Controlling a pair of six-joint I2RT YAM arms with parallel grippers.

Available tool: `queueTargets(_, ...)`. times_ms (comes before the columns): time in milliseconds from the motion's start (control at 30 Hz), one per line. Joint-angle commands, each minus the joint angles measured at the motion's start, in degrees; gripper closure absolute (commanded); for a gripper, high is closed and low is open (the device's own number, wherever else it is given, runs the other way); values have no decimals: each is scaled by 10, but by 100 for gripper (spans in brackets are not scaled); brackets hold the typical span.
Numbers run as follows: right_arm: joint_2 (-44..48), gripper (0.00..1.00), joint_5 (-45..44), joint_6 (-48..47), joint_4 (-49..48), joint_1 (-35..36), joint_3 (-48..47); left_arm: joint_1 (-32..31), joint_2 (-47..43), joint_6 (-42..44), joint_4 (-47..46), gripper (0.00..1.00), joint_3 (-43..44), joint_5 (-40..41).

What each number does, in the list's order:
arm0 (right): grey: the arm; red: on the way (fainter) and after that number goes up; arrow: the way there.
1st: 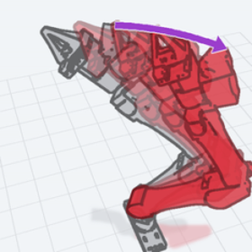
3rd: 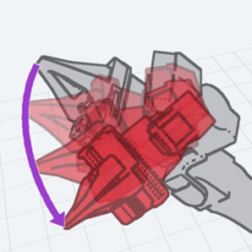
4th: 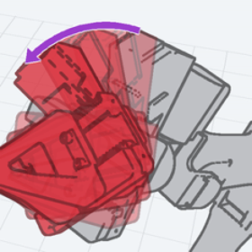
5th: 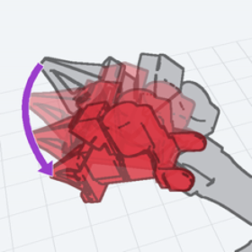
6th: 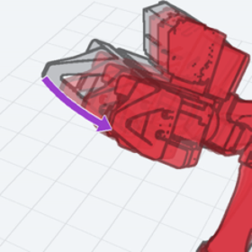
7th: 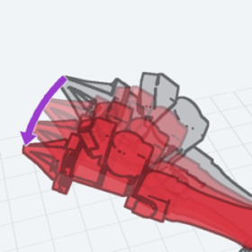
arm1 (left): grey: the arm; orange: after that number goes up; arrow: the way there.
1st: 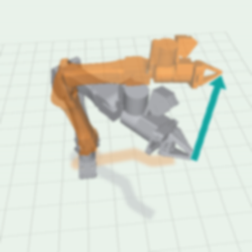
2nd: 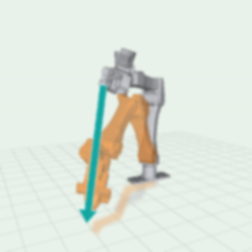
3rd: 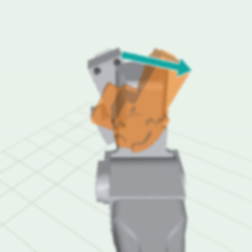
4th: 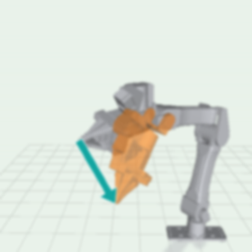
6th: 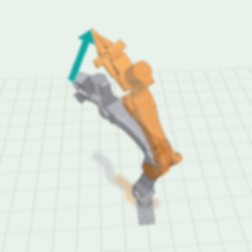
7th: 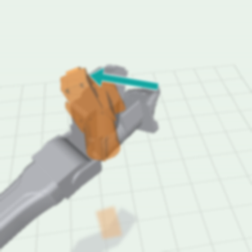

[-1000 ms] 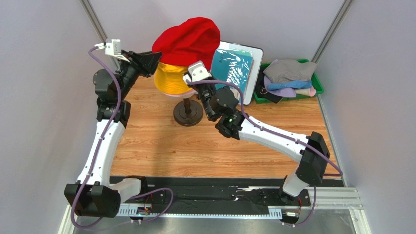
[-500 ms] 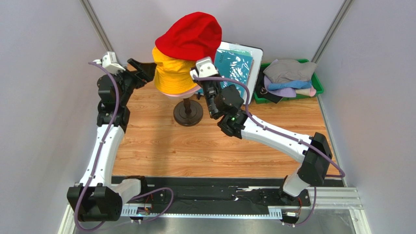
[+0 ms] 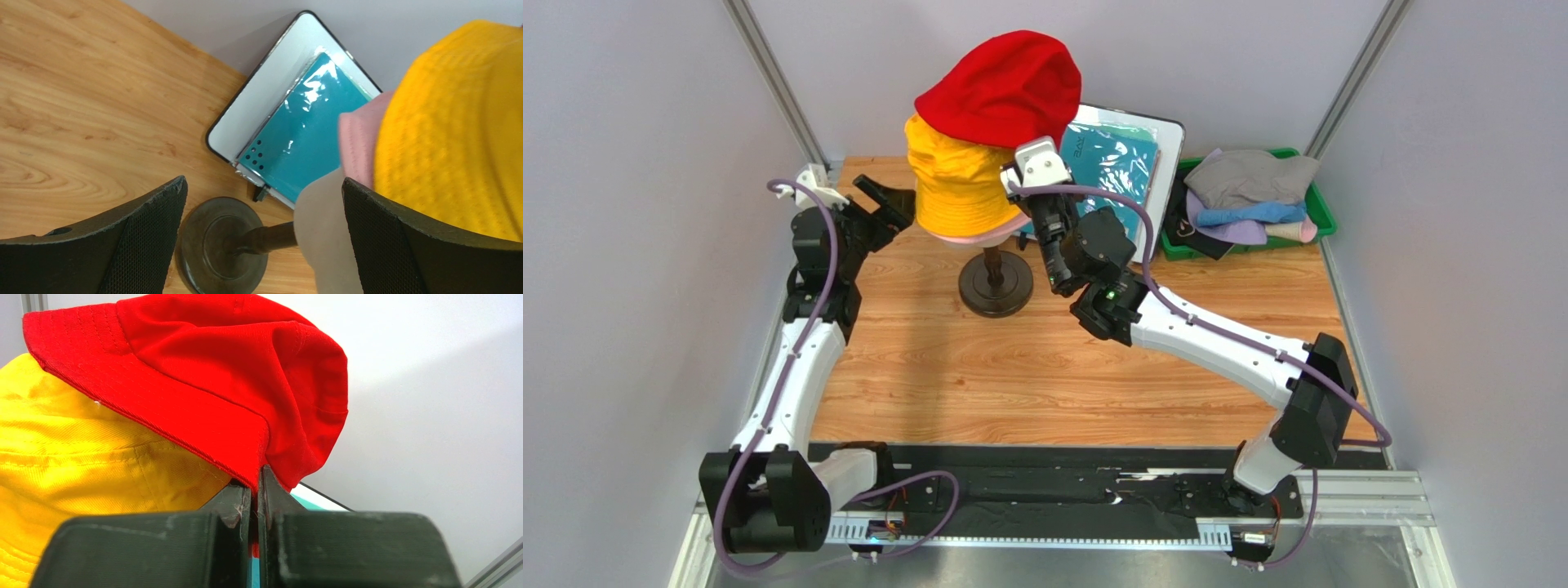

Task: Stack the hats
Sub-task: Adjust the hat stand at the center of the board.

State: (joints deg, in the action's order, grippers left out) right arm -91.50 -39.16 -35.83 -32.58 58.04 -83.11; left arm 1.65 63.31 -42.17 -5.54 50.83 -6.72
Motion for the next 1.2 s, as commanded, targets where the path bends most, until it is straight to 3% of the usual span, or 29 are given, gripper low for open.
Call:
queueTargets(0, 28, 100, 0, 24, 1, -1, -27, 2, 10, 2, -18, 1, 10, -12)
queueTargets(233, 29, 100, 3, 17, 13, -1, -38, -15, 41, 16, -10, 1, 23, -15)
queueTargets(833, 72, 100, 7, -36, 37, -1, -48, -169, 8, 26, -32, 1, -33, 43)
queueTargets(1067, 90, 100, 18, -61, 52, -1, -56, -268, 28, 59, -56, 0, -11, 60)
queueTargets(1167, 107, 100, 15, -71, 52, -1, -29, -277, 26, 53, -53, 1, -11, 66)
